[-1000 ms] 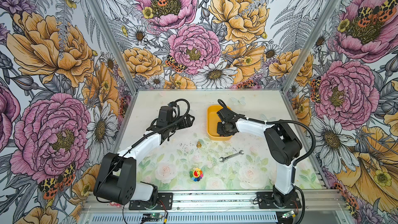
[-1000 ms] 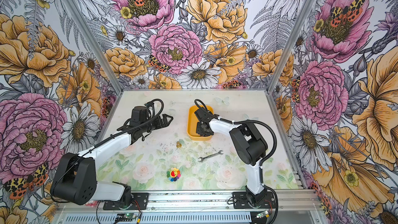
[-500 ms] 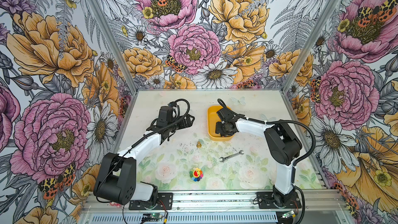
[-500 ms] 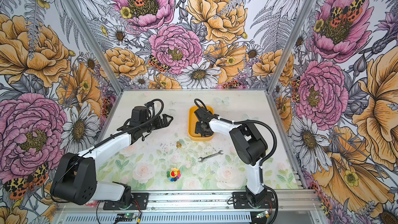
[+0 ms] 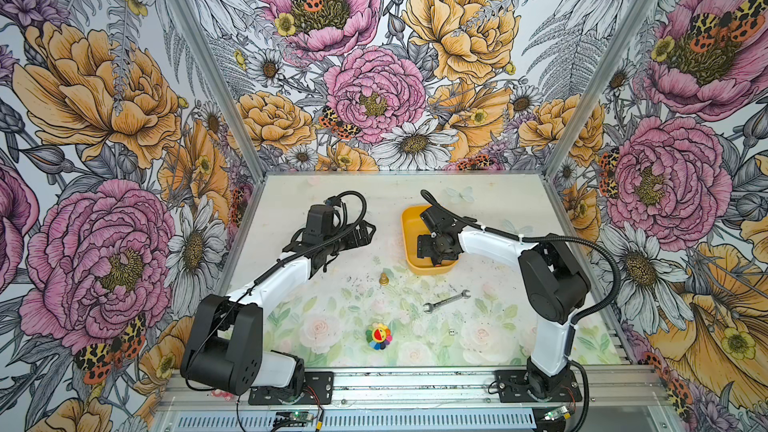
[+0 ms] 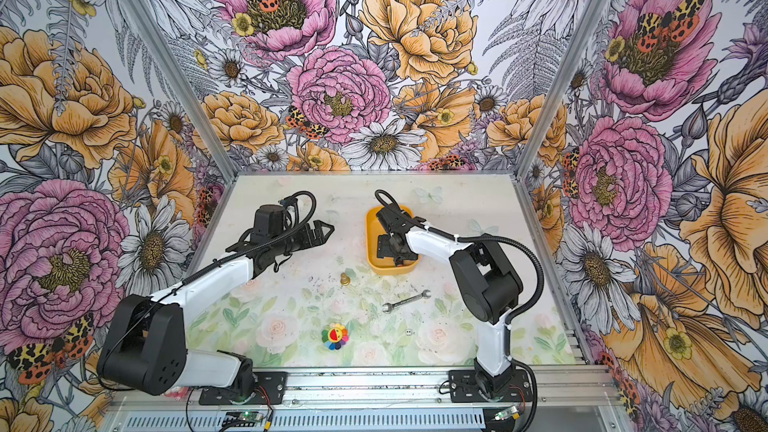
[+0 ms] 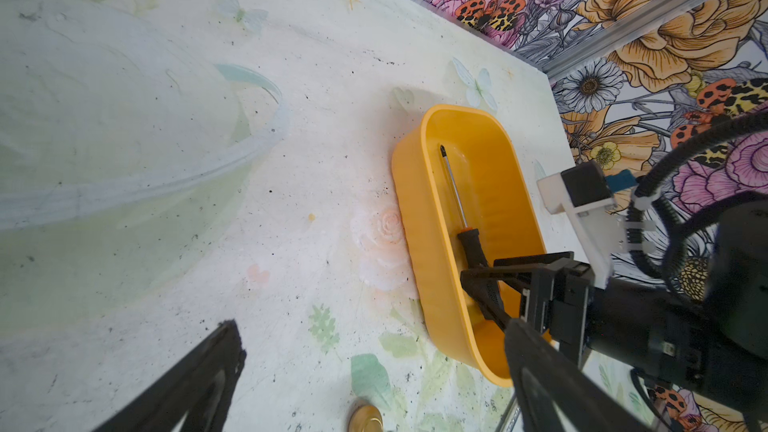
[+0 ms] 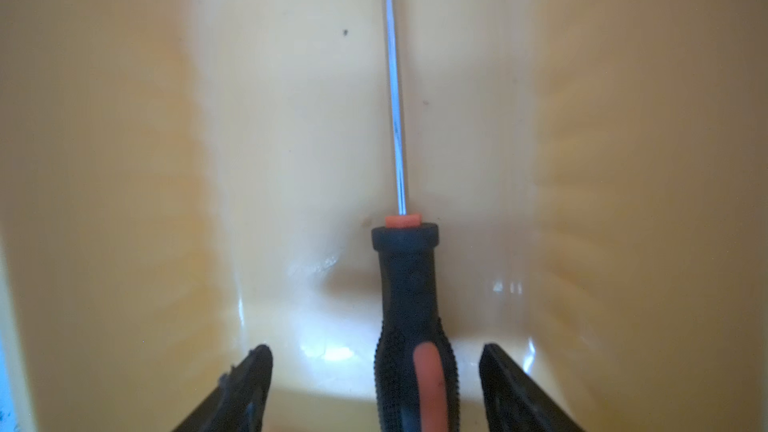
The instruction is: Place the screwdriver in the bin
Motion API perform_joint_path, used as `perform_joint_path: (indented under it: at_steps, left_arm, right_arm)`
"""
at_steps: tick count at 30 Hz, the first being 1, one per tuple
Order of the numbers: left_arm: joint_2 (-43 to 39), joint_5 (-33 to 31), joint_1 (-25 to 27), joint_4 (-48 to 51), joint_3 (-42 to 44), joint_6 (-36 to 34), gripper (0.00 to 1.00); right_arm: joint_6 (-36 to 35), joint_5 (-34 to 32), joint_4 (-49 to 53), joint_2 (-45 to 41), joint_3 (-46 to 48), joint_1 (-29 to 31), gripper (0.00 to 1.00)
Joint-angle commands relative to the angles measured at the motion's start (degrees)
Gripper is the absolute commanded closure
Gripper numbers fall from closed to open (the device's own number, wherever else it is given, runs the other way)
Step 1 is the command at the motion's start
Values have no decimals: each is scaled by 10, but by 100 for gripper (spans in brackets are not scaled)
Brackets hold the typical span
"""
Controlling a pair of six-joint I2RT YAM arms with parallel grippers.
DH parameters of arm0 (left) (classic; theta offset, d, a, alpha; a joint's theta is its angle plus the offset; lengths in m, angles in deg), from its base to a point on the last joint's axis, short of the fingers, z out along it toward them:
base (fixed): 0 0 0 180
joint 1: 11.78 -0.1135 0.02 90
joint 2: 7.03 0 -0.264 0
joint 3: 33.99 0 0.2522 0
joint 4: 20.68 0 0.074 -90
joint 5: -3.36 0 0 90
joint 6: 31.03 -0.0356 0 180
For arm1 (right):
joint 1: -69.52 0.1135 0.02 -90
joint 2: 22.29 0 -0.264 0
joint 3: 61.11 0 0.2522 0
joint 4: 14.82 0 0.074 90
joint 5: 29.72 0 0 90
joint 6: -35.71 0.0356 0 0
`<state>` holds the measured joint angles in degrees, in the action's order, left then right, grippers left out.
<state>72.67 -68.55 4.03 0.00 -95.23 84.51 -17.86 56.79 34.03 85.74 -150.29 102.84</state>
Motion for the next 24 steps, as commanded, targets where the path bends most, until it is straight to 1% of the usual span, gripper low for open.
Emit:
perform_joint_path:
  at_steps: [1, 4, 8, 12, 13, 14, 16, 19, 21, 24]
  left_arm:
    - [-18, -4, 3, 6, -20, -9, 1]
    - [-37, -1, 0, -8, -17, -5, 1]
    - [-54, -5, -7, -6, -19, -10, 1]
    - [-68, -17, -19, 2, -19, -25, 1]
    - [-74, -25, -23, 3, -18, -30, 1]
    - [-79, -34, -27, 4, -18, -36, 1]
    - [-93, -50, -35, 3, -16, -49, 1]
    - [-120, -78, -42, -15, -4, -71, 1]
    - [-140, -82, -49, -33, 9, -84, 1]
    - [-171, -90, -60, -62, 31, -106, 1]
  right_arm:
    - [-74, -17, 57, -55, -31, 0, 19]
    - [-112, -9, 73, -95, -26, -8, 18]
    - [-155, 20, 75, -158, -13, -29, 18]
    - [-213, -13, 68, -216, 2, -48, 17]
    - [-238, -18, 58, -234, 14, -58, 11]
    - [-258, -17, 45, -249, 26, -70, 1]
    - [-290, 11, 6, -274, 55, -101, 1]
    - [-291, 44, -33, -291, 88, -159, 1]
    - [-290, 43, -42, -290, 101, -188, 1]
    - [-311, 24, -74, -286, 137, -213, 1]
